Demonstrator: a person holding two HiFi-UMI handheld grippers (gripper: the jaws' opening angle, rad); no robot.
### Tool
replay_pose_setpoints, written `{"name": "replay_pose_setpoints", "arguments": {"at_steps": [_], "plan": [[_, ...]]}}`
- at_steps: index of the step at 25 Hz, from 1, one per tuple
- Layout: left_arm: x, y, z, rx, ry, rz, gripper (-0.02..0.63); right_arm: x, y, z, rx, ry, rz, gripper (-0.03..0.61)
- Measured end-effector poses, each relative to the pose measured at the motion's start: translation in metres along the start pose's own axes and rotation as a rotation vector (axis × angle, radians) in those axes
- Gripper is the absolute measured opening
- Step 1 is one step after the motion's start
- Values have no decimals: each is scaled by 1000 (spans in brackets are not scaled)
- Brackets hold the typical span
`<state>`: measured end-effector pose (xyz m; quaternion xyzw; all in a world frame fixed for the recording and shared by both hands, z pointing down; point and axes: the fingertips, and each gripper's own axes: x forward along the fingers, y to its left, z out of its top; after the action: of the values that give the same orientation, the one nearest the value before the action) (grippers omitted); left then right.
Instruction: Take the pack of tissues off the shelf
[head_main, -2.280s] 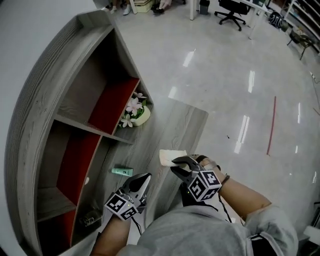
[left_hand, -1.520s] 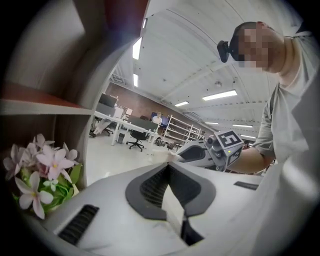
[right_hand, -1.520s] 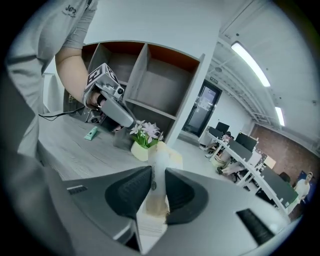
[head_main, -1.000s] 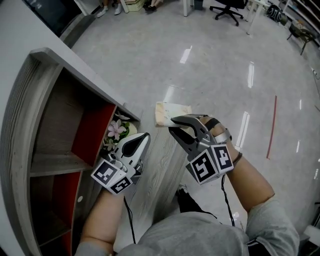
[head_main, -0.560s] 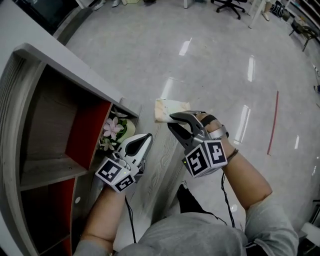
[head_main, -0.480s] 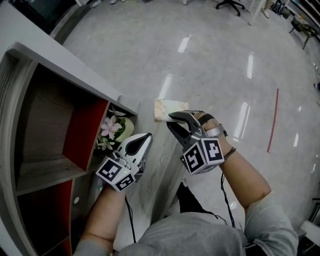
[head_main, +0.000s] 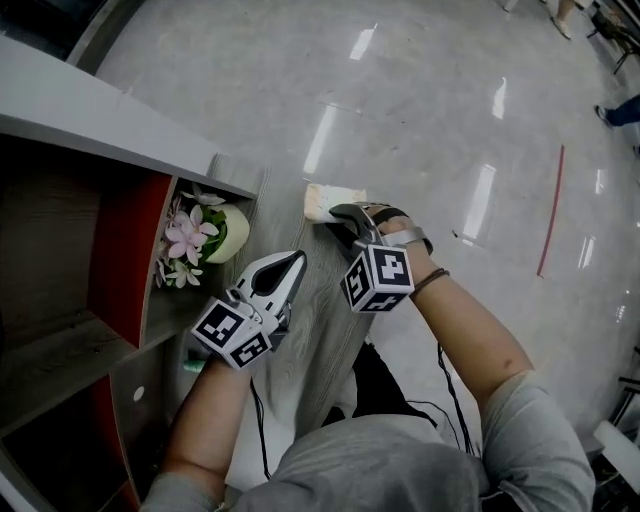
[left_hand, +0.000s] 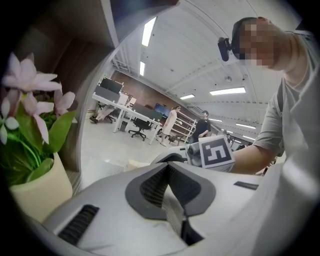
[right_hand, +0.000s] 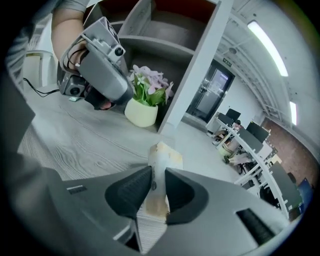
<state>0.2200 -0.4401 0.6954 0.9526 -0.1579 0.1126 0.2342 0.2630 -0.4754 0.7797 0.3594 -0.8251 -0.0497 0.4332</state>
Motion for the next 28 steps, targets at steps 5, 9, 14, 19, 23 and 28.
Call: {"name": "replay_pose_setpoints", "arguments": {"at_steps": [5,9,14,19,23,28], "plan": [[6,0,-14,-20,9,-12,9,17,10,-11,8,18,7,110],[9,-3,-20,-31,13,-17,9,20,11,-13,55,27,29,112],[8,-9,-25,-38,22,-15,9,20,11,-14,132,37,59,114],[2,-23,-18,-38,16,-18,9,18,12,-15,207,9,66,122],[-11,-34,-6,-28,3,-10,9,17,24,-11,242,9,145,241],[-35,-43,23,-6,-46,19,9,-12,11,9,250,-60,135,272]]}}
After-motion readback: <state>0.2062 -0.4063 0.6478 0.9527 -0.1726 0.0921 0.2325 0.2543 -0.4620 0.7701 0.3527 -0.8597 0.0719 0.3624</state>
